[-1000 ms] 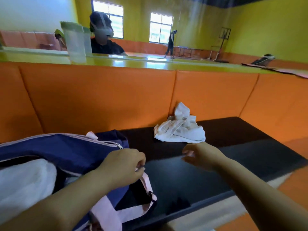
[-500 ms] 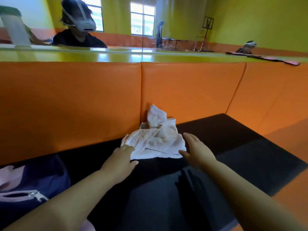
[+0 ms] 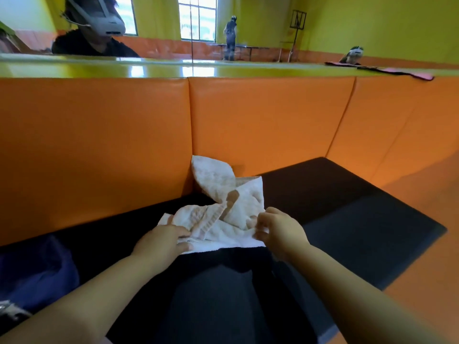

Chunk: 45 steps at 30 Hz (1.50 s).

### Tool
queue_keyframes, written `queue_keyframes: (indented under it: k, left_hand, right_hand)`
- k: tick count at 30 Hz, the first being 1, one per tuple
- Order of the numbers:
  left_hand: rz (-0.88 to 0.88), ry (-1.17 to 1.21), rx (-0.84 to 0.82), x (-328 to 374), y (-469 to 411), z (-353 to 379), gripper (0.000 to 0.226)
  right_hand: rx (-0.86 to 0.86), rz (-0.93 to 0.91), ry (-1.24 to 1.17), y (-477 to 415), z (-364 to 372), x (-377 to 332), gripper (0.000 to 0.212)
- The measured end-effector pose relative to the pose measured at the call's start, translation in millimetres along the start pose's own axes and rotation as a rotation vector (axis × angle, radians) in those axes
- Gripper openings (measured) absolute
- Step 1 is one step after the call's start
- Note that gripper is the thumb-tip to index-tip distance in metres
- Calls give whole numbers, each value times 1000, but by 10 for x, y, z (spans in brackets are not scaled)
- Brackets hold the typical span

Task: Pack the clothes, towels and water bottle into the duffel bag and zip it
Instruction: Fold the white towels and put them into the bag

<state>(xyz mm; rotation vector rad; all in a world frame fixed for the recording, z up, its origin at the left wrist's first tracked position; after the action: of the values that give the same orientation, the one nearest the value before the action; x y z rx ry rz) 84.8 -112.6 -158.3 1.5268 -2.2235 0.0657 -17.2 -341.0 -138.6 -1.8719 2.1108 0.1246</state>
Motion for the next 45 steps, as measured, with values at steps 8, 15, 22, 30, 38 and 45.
queue_keyframes:
  k: [8,15,22,30,38,45]
  left_hand:
    - [87,127,179,-144,650,-470,19]
    - [154,113,269,-157,982,-710,19]
    - [173,38,-319,-124,1216,-433,25]
    - [224,-116,-213,251,1031,-251,35]
    - [165,86,-322,572,754,60,56]
    - [311,213,-131,905,788,89,34]
  right_hand:
    - [201,136,57,716,-308,58,23]
    - [124,143,46,1228,-438,62,22]
    - [-117,120,25,1242,-447,-104,59]
    - [-260,190,42,867,-379,-349,45]
    - [87,102,-153,979,-605,-32,11]
    - [129,247,-299,1483,-631,320,38]
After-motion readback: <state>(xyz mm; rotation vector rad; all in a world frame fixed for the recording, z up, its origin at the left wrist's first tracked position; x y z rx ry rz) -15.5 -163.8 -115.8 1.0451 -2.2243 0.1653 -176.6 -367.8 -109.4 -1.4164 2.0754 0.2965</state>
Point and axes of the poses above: each hand's wrist, its own y-axis away from the middle knuckle, its own z-axis out of the palm, x = y × z, the point moved 5 cm from there along -y, towards the middle knuckle, and after that the axes turned 9 degrees about -z, right-handed, at the moved point
